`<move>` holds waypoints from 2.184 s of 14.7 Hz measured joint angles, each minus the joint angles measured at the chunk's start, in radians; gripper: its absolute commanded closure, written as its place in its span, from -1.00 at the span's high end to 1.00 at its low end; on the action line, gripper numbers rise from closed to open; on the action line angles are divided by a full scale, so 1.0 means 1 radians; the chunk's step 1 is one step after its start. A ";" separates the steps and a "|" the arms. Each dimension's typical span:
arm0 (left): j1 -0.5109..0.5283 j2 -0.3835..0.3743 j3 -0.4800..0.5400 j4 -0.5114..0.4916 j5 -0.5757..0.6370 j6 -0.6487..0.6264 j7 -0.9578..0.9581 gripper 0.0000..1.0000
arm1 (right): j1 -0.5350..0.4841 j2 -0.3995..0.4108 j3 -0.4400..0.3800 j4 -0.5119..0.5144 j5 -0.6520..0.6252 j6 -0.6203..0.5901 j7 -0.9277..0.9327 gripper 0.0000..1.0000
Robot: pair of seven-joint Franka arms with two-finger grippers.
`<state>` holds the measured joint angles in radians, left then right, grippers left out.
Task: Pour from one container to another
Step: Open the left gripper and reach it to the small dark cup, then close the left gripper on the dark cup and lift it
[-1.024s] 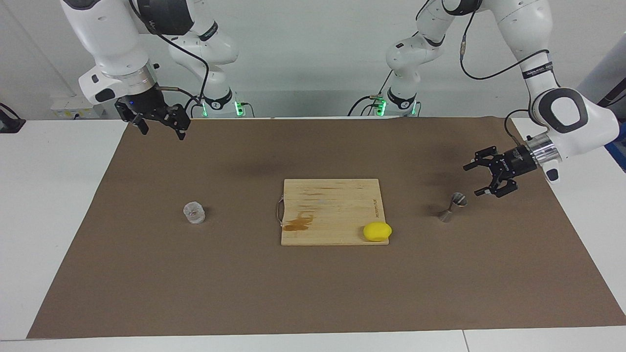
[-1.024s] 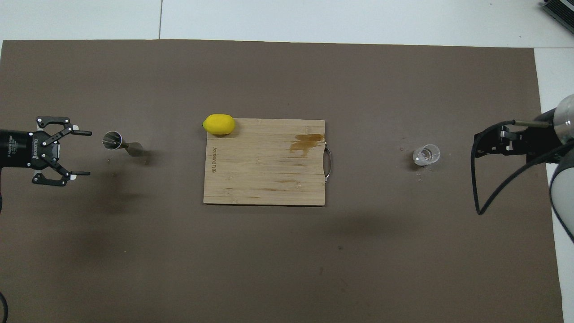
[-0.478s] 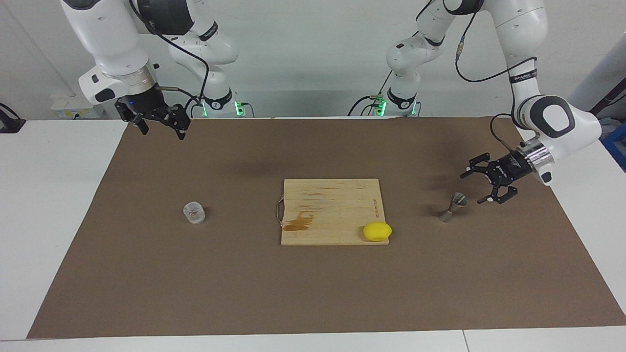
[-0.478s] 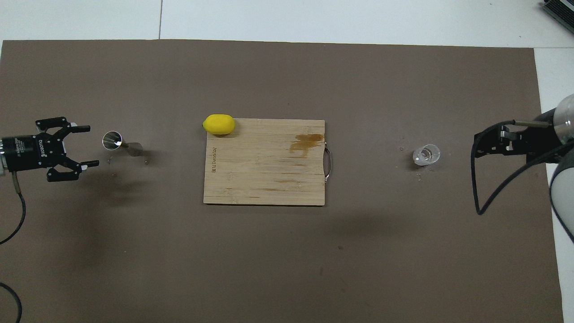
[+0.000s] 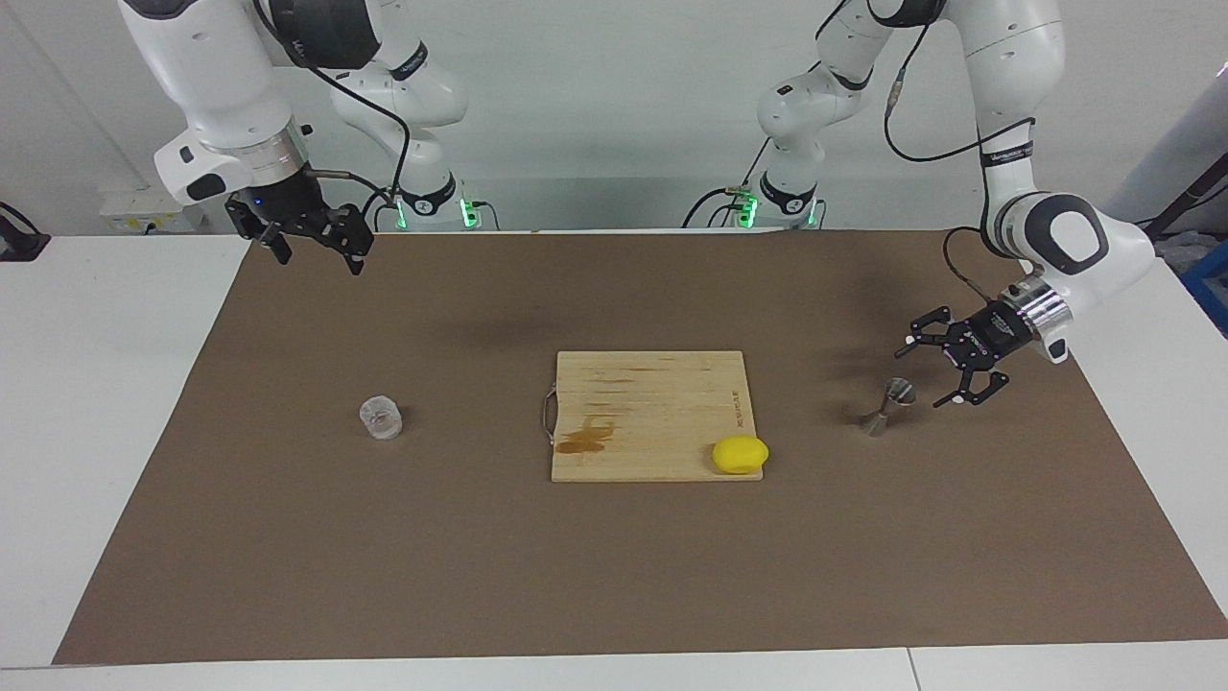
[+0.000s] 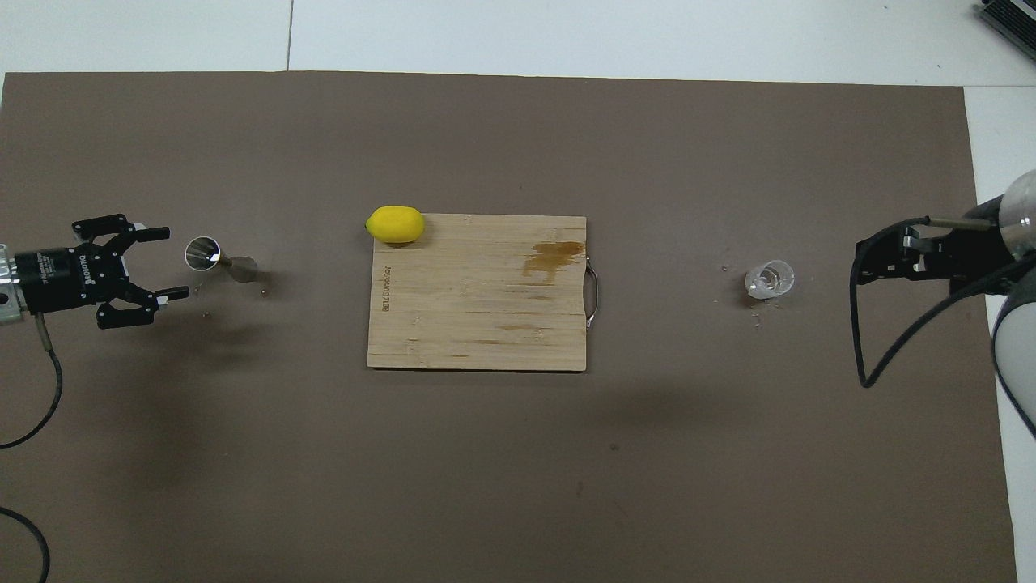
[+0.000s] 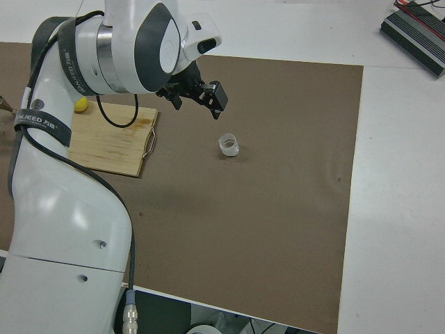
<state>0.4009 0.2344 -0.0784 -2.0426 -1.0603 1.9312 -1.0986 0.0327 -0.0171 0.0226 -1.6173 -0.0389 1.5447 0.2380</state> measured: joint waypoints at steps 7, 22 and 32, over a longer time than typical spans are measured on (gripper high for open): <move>-0.041 -0.003 -0.007 -0.017 -0.045 0.063 0.016 0.99 | 0.000 0.000 0.000 0.000 0.000 0.000 0.000 1.00; -0.043 -0.012 -0.008 -0.042 -0.056 0.072 0.061 0.21 | 0.000 0.000 0.000 0.000 0.000 0.000 0.000 1.00; -0.043 -0.013 -0.008 -0.044 -0.057 0.072 0.063 -1.00 | 0.000 0.000 0.001 0.000 0.000 0.001 0.000 0.98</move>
<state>0.3574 0.2219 -0.0859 -2.0867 -1.1173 2.0036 -1.0357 0.0330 -0.0171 0.0235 -1.6173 -0.0389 1.5456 0.2380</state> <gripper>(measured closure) 0.507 0.000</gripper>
